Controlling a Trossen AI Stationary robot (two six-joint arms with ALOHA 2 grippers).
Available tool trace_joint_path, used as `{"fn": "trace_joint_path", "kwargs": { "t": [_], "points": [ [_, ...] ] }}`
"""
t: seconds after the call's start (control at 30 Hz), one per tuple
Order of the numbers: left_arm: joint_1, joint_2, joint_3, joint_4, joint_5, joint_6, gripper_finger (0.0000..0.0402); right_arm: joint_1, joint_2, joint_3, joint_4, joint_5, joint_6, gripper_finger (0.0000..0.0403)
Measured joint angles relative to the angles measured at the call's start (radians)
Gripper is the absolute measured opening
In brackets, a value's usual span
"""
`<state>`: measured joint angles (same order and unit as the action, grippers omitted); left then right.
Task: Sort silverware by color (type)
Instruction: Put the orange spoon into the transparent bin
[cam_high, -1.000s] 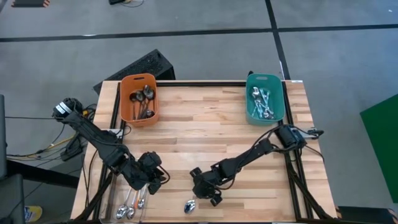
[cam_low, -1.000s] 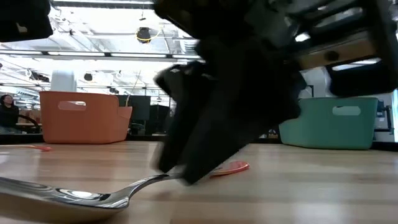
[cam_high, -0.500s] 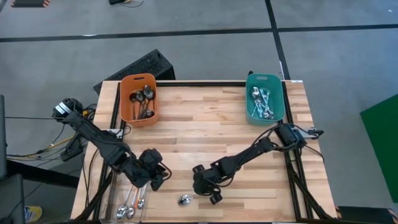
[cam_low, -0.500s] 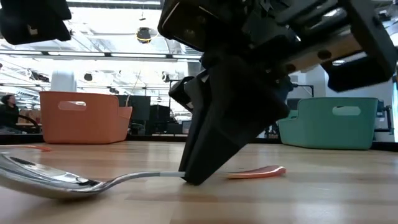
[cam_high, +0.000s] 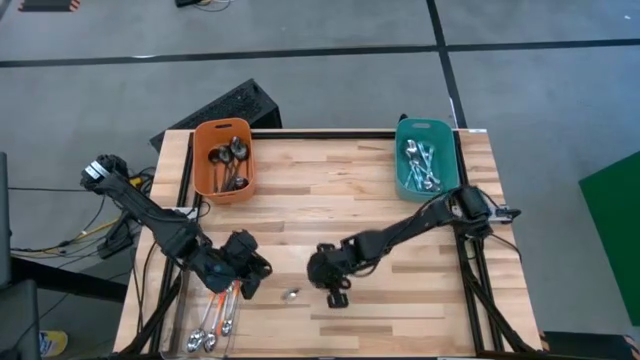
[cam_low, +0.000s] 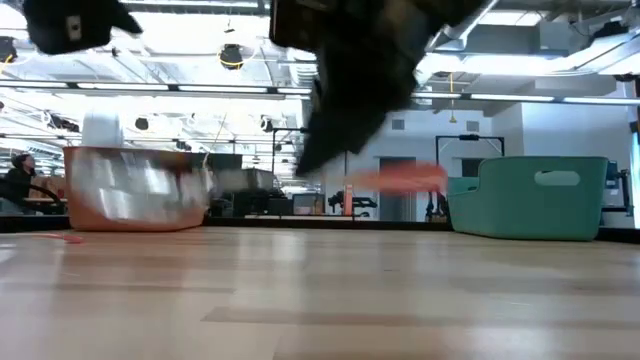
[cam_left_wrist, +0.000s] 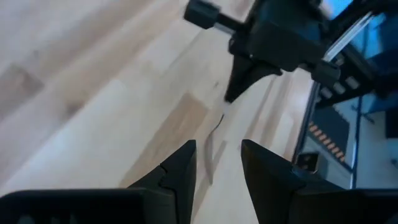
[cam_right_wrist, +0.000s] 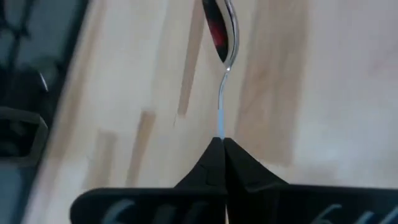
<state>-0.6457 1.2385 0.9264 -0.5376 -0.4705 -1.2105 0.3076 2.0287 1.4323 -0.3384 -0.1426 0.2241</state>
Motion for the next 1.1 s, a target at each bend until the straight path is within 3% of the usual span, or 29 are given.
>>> {"fn": "trace_joint_path", "kwargs": {
  "t": [0.4, 0.5, 0.67, 0.87, 1.1],
  "points": [
    [-0.015, -0.198, 0.0, -0.031, -0.158, 0.051, 0.0114, -0.191, -0.172, 0.002, 0.062, -0.018, 0.041, 0.0005],
    [-0.044, -0.222, 0.0, -0.032, -0.214, 0.051, 0.0114, -0.232, -0.206, 0.002, 0.117, -0.069, 0.038, 0.0005],
    [-0.088, -0.227, 0.0, -0.032, -0.315, 0.051, 0.0114, -0.284, -0.243, 0.003, 0.271, -0.162, 0.047, 0.0005],
    [-0.1, -0.224, 0.0, -0.017, -0.362, 0.104, 0.0114, -0.304, -0.242, 0.003, 0.538, -0.26, 0.128, 0.0005],
    [-0.1, -0.225, 0.0, 0.162, -0.437, 0.382, 0.0114, -0.304, -0.241, 0.003, 0.889, -0.278, 0.238, 0.0005]
  ]
}}
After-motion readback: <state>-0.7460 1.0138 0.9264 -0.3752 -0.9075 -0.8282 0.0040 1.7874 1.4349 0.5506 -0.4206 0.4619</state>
